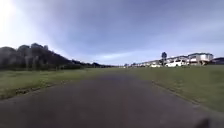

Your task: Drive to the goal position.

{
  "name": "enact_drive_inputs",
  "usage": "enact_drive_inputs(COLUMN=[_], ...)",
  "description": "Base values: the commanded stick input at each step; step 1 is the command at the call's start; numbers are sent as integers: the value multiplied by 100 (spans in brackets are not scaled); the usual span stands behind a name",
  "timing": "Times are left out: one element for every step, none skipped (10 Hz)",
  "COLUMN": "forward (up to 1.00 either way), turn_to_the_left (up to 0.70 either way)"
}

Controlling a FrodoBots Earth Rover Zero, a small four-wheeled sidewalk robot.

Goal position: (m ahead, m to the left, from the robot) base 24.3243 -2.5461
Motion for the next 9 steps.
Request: enact_drive_inputs(forward=[100, 100, 100, 100, 100, 100, 100, 100, 100], turn_to_the_left=[0, 0, 0, 0, 0, 0, 0, 0, 0])
